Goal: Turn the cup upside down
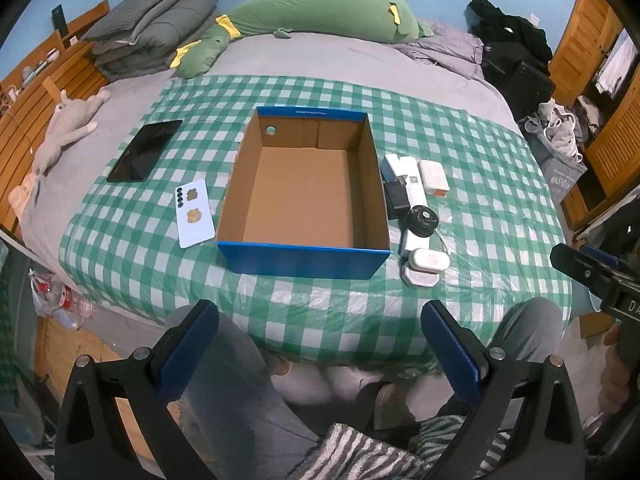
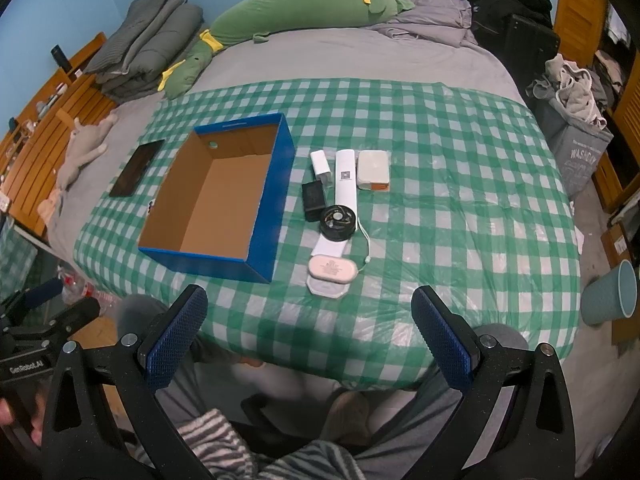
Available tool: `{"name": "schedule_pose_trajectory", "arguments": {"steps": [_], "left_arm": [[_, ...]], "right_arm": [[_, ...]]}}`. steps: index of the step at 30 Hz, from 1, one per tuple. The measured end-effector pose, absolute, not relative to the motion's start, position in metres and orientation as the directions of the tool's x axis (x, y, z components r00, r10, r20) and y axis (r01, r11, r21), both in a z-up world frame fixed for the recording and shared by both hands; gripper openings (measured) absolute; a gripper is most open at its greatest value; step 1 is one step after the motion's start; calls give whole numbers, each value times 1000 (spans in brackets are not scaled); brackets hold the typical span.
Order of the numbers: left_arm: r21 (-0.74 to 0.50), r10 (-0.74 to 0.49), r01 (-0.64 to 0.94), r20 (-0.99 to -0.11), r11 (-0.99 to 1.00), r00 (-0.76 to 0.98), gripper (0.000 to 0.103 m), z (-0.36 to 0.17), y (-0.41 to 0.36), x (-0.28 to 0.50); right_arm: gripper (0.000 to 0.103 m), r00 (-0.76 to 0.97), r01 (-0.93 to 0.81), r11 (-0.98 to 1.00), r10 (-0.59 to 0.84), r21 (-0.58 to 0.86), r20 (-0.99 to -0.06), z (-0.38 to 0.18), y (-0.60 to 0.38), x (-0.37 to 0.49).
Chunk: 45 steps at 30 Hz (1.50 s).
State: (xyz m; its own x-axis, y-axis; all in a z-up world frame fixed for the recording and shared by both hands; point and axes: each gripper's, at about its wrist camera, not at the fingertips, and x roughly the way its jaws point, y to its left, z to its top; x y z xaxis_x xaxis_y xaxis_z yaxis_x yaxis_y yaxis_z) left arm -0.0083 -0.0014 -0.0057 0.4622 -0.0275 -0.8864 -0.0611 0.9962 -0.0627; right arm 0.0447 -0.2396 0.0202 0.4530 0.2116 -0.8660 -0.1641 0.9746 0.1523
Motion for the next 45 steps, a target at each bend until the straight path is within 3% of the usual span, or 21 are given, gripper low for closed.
{"name": "schedule_pose_trajectory", "arguments": {"steps": [45], "left_arm": [[-68,-37,-50,-887,996,459,102,-5,-3,-8]], "right_arm": [[101,446,-163,975,209,151,-870,18,-237,47]]}}
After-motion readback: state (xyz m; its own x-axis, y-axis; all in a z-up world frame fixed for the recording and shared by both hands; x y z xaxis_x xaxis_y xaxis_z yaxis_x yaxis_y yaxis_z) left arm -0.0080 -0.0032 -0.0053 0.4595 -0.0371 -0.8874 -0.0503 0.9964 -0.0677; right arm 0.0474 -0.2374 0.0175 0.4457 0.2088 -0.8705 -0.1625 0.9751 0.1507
